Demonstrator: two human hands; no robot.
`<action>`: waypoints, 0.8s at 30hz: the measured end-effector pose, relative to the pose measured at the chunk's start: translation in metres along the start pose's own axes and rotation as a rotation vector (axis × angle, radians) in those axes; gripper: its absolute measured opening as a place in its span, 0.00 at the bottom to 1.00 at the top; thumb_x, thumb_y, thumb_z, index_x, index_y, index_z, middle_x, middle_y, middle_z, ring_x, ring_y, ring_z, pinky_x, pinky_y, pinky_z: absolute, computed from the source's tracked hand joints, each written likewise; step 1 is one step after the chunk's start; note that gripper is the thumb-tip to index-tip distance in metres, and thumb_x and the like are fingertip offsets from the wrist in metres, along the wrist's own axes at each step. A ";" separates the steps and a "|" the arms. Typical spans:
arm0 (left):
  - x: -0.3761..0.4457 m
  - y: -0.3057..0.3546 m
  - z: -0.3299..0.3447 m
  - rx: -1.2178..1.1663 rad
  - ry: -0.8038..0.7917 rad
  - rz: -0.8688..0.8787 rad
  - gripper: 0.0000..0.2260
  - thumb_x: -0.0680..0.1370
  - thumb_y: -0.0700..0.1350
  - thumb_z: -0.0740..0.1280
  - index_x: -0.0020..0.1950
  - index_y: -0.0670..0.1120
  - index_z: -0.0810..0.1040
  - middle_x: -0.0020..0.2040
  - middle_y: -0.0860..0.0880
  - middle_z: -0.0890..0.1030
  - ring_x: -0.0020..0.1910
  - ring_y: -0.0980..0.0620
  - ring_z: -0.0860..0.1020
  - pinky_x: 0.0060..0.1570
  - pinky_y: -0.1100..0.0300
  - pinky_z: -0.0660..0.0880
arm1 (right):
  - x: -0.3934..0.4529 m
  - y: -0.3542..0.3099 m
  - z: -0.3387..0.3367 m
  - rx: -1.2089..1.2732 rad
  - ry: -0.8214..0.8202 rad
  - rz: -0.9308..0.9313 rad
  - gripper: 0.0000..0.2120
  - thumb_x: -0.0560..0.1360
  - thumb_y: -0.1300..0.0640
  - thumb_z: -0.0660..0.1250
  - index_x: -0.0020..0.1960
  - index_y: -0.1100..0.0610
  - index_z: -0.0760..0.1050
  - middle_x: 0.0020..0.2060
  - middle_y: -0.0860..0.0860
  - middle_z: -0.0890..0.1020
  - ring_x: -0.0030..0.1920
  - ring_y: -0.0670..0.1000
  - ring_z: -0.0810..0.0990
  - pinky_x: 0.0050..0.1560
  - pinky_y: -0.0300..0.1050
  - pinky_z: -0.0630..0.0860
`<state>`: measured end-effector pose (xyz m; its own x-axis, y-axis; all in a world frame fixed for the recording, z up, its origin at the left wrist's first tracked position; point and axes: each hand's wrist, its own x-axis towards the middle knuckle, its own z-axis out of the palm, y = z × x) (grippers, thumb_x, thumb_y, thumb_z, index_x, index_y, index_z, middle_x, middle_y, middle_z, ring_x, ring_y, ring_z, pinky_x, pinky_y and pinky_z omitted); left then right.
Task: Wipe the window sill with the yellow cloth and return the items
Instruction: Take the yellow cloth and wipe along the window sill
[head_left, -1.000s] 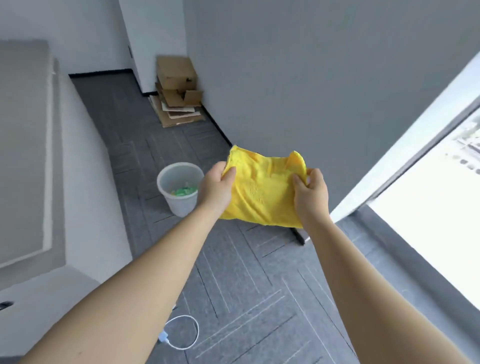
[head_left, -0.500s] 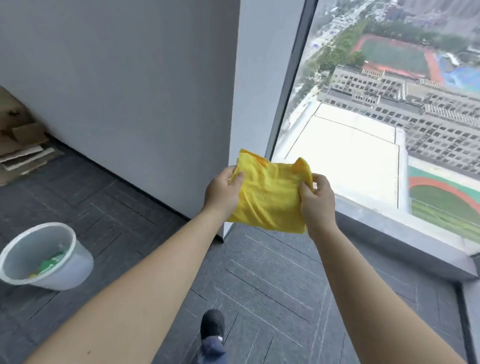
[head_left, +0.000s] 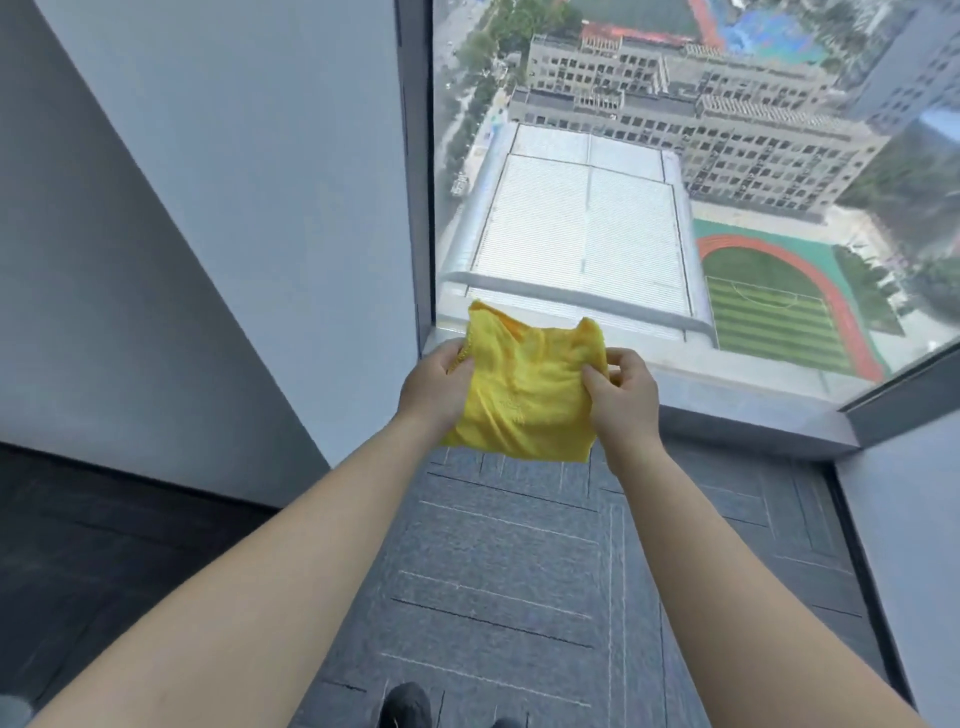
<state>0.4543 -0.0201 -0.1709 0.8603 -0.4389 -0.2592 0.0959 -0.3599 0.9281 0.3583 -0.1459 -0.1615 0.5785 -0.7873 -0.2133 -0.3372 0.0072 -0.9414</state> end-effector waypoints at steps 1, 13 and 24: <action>0.014 0.000 0.006 0.004 -0.006 -0.004 0.13 0.77 0.44 0.58 0.60 0.49 0.74 0.58 0.45 0.78 0.58 0.44 0.75 0.62 0.46 0.71 | 0.013 0.002 0.000 0.001 0.004 0.006 0.03 0.77 0.61 0.60 0.49 0.54 0.70 0.36 0.47 0.73 0.37 0.46 0.72 0.47 0.47 0.70; 0.220 -0.029 0.101 0.031 -0.018 -0.113 0.15 0.77 0.41 0.56 0.62 0.49 0.73 0.52 0.50 0.76 0.52 0.49 0.73 0.58 0.53 0.70 | 0.231 0.058 0.024 0.024 -0.023 0.142 0.06 0.77 0.61 0.61 0.53 0.55 0.72 0.36 0.48 0.72 0.37 0.47 0.72 0.44 0.47 0.71; 0.418 -0.154 0.169 -0.052 0.067 -0.232 0.14 0.76 0.38 0.58 0.57 0.48 0.76 0.37 0.58 0.75 0.39 0.55 0.74 0.43 0.60 0.72 | 0.411 0.198 0.119 -0.011 -0.063 0.198 0.12 0.75 0.67 0.59 0.52 0.52 0.71 0.36 0.46 0.74 0.34 0.45 0.72 0.38 0.40 0.70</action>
<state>0.7143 -0.2870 -0.4671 0.8435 -0.2935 -0.4499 0.3188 -0.4006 0.8590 0.6177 -0.3944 -0.4665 0.5450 -0.7313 -0.4101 -0.4567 0.1513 -0.8767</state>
